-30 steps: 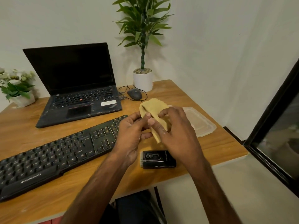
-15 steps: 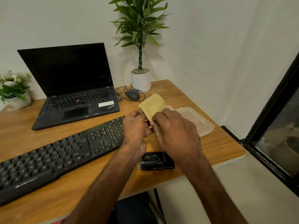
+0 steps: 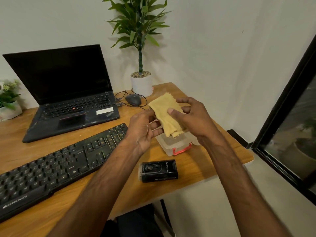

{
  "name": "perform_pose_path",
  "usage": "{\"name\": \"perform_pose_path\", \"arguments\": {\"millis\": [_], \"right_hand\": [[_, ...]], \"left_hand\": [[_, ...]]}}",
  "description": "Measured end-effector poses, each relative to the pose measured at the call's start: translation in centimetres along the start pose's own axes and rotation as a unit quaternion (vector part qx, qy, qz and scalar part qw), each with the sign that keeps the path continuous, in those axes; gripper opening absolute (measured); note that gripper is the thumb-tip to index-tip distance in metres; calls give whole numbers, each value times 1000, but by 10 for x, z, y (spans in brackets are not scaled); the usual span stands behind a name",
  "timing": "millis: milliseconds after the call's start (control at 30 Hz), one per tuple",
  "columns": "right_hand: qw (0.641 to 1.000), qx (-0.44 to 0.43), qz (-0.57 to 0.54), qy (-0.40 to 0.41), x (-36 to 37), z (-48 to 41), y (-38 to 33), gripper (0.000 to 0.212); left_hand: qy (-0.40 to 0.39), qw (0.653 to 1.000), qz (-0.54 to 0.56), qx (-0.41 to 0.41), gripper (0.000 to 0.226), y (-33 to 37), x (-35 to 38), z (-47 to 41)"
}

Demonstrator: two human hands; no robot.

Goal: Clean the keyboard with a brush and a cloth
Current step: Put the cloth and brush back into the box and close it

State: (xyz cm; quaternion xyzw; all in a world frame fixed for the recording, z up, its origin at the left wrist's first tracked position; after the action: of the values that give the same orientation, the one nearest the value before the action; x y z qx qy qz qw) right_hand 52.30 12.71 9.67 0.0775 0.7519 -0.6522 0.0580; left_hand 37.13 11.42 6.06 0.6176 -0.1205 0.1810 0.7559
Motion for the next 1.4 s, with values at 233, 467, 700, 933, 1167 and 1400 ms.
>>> {"name": "perform_pose_path", "arguments": {"millis": [233, 467, 700, 933, 1167, 1400], "right_hand": [[981, -10, 192, 27, -15, -21, 7, 41], [947, -4, 319, -35, 21, -26, 22, 31], [881, -31, 470, -53, 48, -16, 27, 40], [834, -8, 547, -70, 47, -9, 16, 46], [799, -118, 590, 1, 53, -6, -14, 45], [889, -210, 406, -12, 45, 19, -10, 25]], "left_hand": [[-2, 998, -21, -62, 40, -11, -9, -27], [70, 808, -514, 278, 28, 36, -10, -17], [15, 731, -632, 257, 37, 7, -14, -18], [21, 705, -666, 243, 36, 8, -12, -17], [16, 697, -676, 240, 39, 7, -10, -18], [-30, 748, -604, 274, 36, 22, -26, 15]]}}
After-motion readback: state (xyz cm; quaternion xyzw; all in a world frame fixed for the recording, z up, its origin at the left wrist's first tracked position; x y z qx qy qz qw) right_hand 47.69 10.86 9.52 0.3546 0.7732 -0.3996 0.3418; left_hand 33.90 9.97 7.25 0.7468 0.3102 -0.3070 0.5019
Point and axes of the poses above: each hand's wrist, its own z-axis away from the middle knuckle, its own x-axis out of the palm, y = z × x, the point moved 10 cm from there along -z, towards the middle knuckle, and after that the axes turned 3 degrees about -z, right-handed, at the moved point
